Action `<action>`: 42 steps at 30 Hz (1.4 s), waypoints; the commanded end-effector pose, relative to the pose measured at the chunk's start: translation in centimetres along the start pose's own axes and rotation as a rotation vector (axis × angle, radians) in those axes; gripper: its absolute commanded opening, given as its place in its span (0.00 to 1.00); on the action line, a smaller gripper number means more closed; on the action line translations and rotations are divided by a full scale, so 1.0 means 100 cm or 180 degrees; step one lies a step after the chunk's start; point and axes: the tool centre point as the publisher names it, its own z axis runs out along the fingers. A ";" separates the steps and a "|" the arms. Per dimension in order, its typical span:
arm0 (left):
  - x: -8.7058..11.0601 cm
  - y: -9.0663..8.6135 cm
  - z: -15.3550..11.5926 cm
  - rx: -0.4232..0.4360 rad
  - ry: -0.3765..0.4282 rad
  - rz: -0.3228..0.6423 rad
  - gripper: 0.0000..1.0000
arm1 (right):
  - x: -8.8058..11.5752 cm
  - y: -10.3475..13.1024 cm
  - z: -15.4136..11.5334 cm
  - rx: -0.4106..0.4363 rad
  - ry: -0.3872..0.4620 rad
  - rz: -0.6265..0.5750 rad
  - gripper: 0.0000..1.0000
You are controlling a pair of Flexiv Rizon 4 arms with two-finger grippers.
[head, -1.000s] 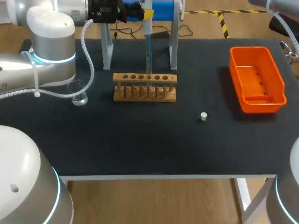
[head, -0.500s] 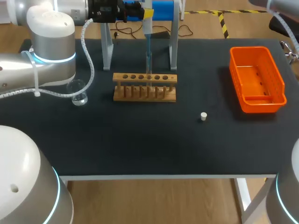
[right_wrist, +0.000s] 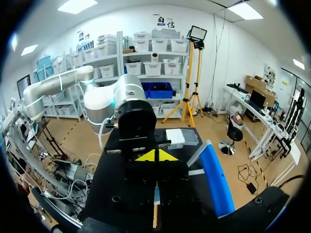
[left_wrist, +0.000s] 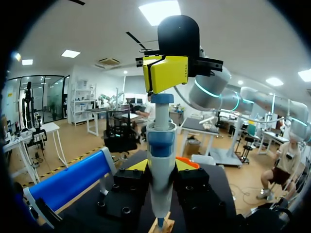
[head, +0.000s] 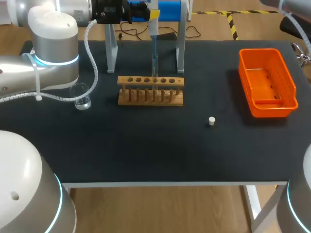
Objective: Invert the test tube, pick up the pipette, mount the tip to pipette, aspirate from beaker and dispense into the tube, eject the tip, return the pipette, and cap with the stopper.
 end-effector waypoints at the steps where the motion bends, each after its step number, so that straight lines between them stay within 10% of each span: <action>1: 0.000 -0.001 -0.001 0.0012 -0.0015 0.0000 0.00 | 0.002 -0.003 -0.003 0.0016 -0.0002 0.0006 0.00; 42: 0.000 -0.001 -0.001 0.0012 -0.0015 0.0000 0.00 | 0.006 -0.022 0.006 0.0125 0.0087 0.0072 0.00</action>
